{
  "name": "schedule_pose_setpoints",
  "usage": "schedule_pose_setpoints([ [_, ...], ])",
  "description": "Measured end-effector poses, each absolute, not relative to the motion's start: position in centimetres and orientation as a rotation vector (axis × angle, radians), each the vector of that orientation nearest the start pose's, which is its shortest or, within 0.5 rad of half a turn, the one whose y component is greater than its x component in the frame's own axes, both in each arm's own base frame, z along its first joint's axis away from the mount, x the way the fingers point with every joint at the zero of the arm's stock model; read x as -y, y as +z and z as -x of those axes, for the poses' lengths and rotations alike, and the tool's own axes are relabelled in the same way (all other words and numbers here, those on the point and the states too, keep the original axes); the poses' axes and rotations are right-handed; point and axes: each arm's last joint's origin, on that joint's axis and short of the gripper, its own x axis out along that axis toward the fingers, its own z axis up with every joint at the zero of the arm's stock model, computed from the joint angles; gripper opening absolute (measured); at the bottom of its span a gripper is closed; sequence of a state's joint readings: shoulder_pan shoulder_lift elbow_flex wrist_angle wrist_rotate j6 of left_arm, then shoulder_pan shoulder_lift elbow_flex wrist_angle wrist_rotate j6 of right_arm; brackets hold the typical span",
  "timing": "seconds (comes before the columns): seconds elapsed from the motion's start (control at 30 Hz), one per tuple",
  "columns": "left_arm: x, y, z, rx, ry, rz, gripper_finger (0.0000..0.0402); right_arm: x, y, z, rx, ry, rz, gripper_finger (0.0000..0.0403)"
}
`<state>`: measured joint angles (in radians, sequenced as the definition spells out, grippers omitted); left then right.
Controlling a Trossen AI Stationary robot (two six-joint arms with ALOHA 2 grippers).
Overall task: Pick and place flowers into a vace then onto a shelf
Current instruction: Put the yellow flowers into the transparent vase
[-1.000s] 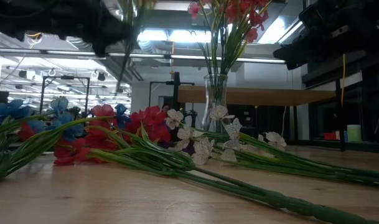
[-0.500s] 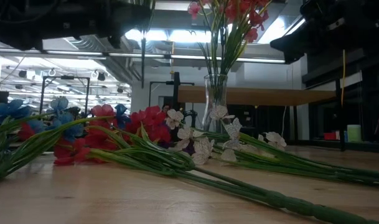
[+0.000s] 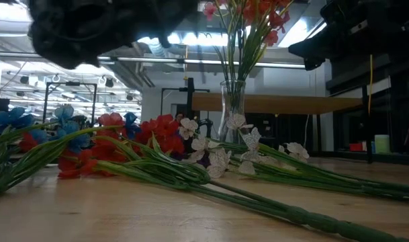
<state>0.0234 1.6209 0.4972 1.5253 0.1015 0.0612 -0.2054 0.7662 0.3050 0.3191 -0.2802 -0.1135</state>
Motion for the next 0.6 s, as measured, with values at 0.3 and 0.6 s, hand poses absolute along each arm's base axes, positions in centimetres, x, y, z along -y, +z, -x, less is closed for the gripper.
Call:
schedule_pose_setpoints([
  [0.3, -1.3, 21.5, -30.6, 0.451, -0.067, -0.089, 0.0012, 2.7, 21.8, -16.9, -0.134, 0.082, 0.079, 0.0005],
  [0.6, -1.6, 20.6, -32.2, 0.423, -0.067, -0.073, 0.0013, 2.7, 21.4, -17.1, -0.156, 0.084, 0.073, 0.0005],
])
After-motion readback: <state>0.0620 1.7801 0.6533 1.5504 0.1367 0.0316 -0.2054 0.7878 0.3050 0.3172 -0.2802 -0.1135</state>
